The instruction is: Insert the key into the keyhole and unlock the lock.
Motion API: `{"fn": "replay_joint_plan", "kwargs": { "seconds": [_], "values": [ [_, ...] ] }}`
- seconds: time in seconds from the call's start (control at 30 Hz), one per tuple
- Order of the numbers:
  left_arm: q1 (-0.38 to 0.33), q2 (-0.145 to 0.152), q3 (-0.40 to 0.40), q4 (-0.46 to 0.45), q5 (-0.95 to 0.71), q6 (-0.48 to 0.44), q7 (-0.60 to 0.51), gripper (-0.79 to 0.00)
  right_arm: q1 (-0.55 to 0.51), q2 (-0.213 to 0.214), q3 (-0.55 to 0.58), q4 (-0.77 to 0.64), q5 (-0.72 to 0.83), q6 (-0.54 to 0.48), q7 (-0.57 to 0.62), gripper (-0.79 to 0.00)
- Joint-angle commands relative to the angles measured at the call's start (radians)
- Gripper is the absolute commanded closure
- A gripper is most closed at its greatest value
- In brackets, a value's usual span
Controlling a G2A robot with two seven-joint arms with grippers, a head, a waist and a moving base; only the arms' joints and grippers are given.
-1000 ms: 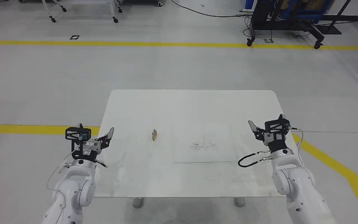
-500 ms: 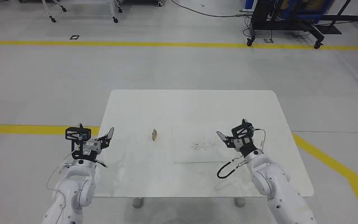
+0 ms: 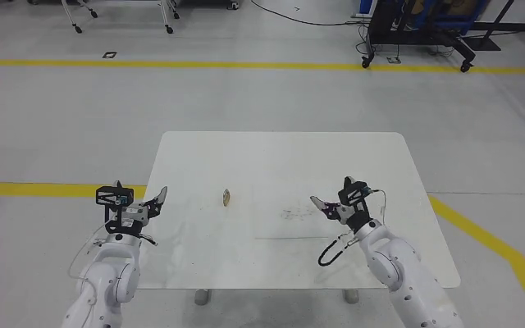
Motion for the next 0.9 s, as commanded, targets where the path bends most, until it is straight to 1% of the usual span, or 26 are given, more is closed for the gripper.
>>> {"fn": "replay_joint_plan", "kwargs": {
  "seconds": [0.0,0.1,0.2,0.27,0.3,0.33,0.37,0.4,0.47,0.5,0.53,0.57,0.6,0.63,0.67,0.7,0.77,0.87],
  "values": [
    [0.0,0.0,0.0,0.0,0.0,0.0,0.0,-0.785,0.04,0.001,-0.041,0.048,-0.132,-0.116,-0.053,-0.785],
    [0.0,0.0,0.0,0.0,0.0,0.0,0.0,-0.785,0.101,0.002,-0.098,0.101,-0.265,-0.194,-0.095,-0.785],
    [0.0,0.0,0.0,0.0,0.0,0.0,0.0,-0.785,0.146,0.003,-0.154,0.136,-0.423,-0.207,-0.118,-0.785],
    [0.0,0.0,0.0,0.0,0.0,0.0,0.0,-0.785,0.175,0.002,-0.184,0.165,-0.48,-0.212,-0.127,-0.782],
    [0.0,0.0,0.0,0.0,0.0,0.0,0.0,-0.785,0.19,0.0,-0.193,0.185,-0.482,-0.212,-0.131,-0.717],
    [0.0,0.0,0.0,0.0,0.0,0.0,0.0,-0.785,0.206,-0.002,-0.201,0.206,-0.482,-0.214,-0.126,-0.576],
    [0.0,0.0,0.0,0.0,0.0,0.0,0.0,-0.785,0.224,-0.005,-0.213,0.222,-0.484,-0.226,-0.123,-0.489],
    [0.0,0.0,0.0,0.0,0.0,0.0,0.0,-0.785,0.241,-0.006,-0.224,0.239,-0.486,-0.241,-0.124,-0.465],
    [0.0,0.0,0.0,0.0,0.0,0.0,0.0,-0.785,0.276,-0.009,-0.248,0.274,-0.503,-0.275,-0.113,-0.459],
    [0.0,0.0,0.0,0.0,0.0,0.0,0.0,-0.785,0.293,-0.012,-0.258,0.292,-0.51,-0.282,-0.104,-0.48],
    [0.0,0.0,0.0,0.0,0.0,0.0,0.0,-0.785,0.307,-0.014,-0.267,0.311,-0.506,-0.285,-0.095,-0.554],
    [0.0,0.0,0.0,0.0,0.0,0.0,0.0,-0.785,0.32,-0.018,-0.276,0.329,-0.494,-0.289,-0.086,-0.61],
    [0.0,0.0,0.0,0.0,0.0,0.0,0.0,-0.785,0.333,-0.021,-0.283,0.344,-0.481,-0.294,-0.078,-0.588],
    [0.0,0.0,0.0,0.0,0.0,0.0,0.0,-0.785,0.345,-0.024,-0.291,0.357,-0.476,-0.301,-0.067,-0.539],
    [0.0,0.0,0.0,0.0,0.0,0.0,0.0,-0.785,0.358,-0.026,-0.298,0.368,-0.475,-0.303,-0.056,-0.536],
    [0.0,0.0,0.0,0.0,0.0,0.0,0.0,-0.785,0.367,-0.028,-0.304,0.378,-0.469,-0.305,-0.05,-0.499],
    [0.0,0.0,0.0,0.0,0.0,0.0,0.0,-0.785,0.383,-0.031,-0.311,0.396,-0.463,-0.311,-0.046,-0.385],
    [0.0,0.0,0.0,0.0,0.0,0.0,0.0,-0.785,0.397,-0.031,-0.316,0.415,-0.463,-0.321,-0.037,-0.292]
  ]
}}
